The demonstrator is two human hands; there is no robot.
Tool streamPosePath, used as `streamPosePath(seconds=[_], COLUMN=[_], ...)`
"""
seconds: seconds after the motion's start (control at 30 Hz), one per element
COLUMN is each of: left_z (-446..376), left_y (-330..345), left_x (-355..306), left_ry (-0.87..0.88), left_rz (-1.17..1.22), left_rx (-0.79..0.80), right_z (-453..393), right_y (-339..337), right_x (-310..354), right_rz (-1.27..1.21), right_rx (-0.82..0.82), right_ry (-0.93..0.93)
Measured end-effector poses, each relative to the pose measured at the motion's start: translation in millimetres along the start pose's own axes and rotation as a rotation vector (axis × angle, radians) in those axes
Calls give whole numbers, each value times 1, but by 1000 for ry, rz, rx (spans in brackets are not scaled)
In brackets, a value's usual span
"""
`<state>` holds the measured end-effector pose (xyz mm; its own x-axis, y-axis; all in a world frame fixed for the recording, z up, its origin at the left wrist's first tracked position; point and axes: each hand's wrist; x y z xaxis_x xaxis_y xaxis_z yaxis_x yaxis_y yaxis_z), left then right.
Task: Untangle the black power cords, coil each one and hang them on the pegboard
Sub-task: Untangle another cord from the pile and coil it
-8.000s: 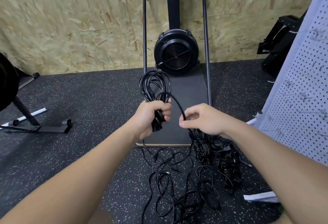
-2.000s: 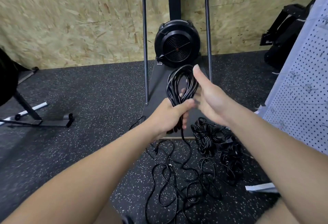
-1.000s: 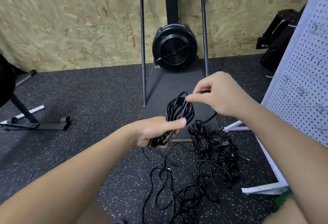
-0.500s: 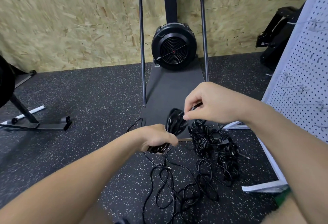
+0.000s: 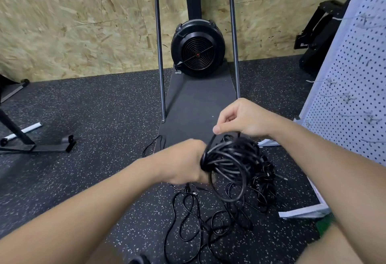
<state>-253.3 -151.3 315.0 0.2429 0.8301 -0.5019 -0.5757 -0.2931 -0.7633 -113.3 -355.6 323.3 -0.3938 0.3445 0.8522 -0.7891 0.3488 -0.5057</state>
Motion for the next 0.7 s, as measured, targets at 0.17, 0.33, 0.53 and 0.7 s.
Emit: streamPosePath(seconds=[0.17,0.33,0.53,0.7], left_z=[14,7,-3,-19], left_y=[-24,-33,-33,-23], left_x=[6,30,56,72], left_ry=[69,-111,-263,-418], left_rz=[241,708,826,312], left_rx=[-223,-412,-364,-412], right_z=[-4,-14,-25,-17], right_y=[3,31,72,84], right_x=[-21,-28,-15,20], right_rz=[-115,-63,395,814], right_rx=[-57,18,52,82], right_ry=[-21,135,230,160])
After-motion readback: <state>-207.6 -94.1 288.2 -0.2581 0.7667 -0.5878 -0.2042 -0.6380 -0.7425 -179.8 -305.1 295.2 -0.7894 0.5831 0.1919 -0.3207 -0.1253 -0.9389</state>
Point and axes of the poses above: each hand's wrist, its own z-axis away from the middle knuckle, its own y-axis out of the palm, x = y × z, and after that the axes turned 14 degrees about x, right-handed
